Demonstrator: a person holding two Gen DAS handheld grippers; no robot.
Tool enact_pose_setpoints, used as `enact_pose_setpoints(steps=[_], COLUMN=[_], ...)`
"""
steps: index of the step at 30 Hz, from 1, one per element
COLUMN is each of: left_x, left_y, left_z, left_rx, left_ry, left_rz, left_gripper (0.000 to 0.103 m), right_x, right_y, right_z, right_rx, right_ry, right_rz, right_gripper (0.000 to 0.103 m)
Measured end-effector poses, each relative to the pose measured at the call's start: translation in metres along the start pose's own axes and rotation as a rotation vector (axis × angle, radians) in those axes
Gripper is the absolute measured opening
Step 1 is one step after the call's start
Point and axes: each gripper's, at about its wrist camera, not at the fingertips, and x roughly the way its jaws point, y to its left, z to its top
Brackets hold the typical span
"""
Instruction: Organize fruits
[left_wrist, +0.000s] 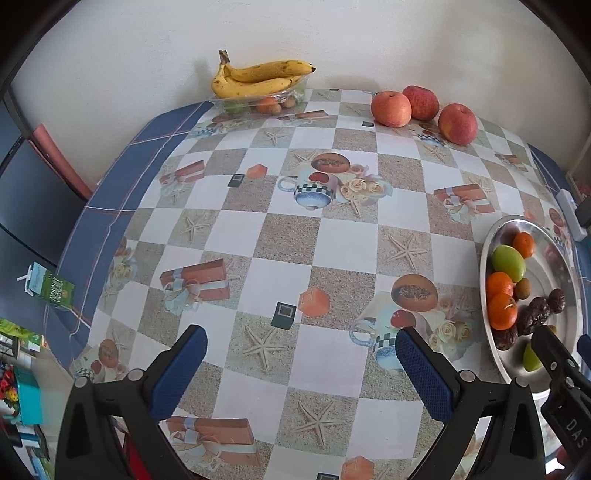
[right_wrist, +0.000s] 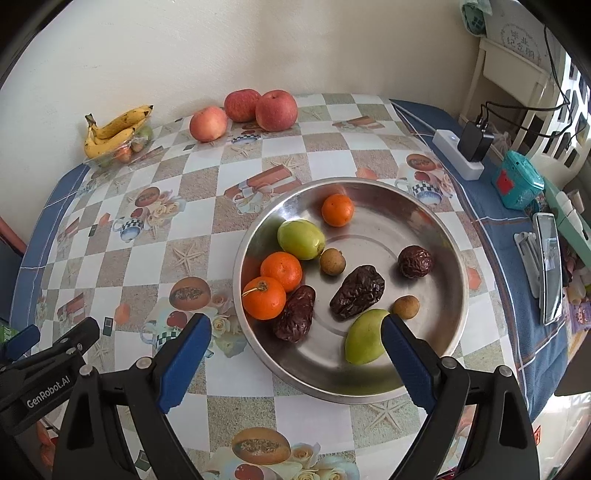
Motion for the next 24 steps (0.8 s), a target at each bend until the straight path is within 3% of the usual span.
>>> enact_pose_setpoints(steps=[24], left_x=[0.0074], left_y=[-0.0034], left_z=[-0.0023], left_rx=[0.022], left_ry=[0.040], left_rz=[-0.008], left_gripper=[0.103], right_x=[0.0027], right_y=[-0.0009], right_z=[0.0016], right_rx=[-0.010], right_ry=[0.008], right_rz=[0.000], right_gripper=[0.093])
